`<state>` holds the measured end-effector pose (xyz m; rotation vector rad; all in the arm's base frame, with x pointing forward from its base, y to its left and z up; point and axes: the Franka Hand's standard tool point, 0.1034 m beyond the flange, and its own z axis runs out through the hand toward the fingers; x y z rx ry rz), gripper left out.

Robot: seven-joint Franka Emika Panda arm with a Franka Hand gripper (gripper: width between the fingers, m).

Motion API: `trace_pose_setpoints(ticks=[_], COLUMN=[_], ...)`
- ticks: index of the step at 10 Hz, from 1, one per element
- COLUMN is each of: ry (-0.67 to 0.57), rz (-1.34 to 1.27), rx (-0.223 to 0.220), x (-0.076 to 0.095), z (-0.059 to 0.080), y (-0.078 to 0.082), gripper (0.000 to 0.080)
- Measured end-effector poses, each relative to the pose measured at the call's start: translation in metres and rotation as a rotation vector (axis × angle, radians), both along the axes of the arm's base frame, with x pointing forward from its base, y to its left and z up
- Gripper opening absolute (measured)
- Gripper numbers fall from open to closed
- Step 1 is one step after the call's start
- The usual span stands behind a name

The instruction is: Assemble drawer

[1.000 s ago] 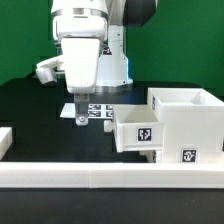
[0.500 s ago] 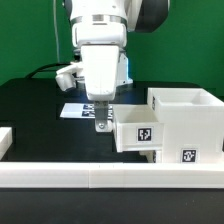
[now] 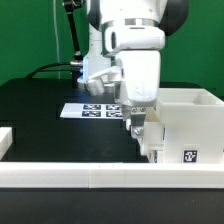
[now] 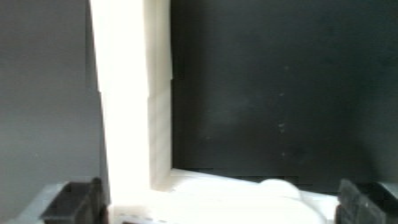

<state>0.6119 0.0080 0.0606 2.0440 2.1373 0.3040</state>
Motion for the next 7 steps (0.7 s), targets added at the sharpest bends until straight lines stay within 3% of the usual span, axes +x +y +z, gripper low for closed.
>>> trace_pose_setpoints(ticks=[2,6,7], ry=[0.001,0.021,0.030], rz=[-0.001,-0.024,-0.028], rx=[0.000,0.013,0.011], x=[0.000,-0.003,-0.004], z=[-0.001,-0.002,-0.002], y=[0.000,0.023,0.022], gripper=[0.0649,0.0649,0.0649])
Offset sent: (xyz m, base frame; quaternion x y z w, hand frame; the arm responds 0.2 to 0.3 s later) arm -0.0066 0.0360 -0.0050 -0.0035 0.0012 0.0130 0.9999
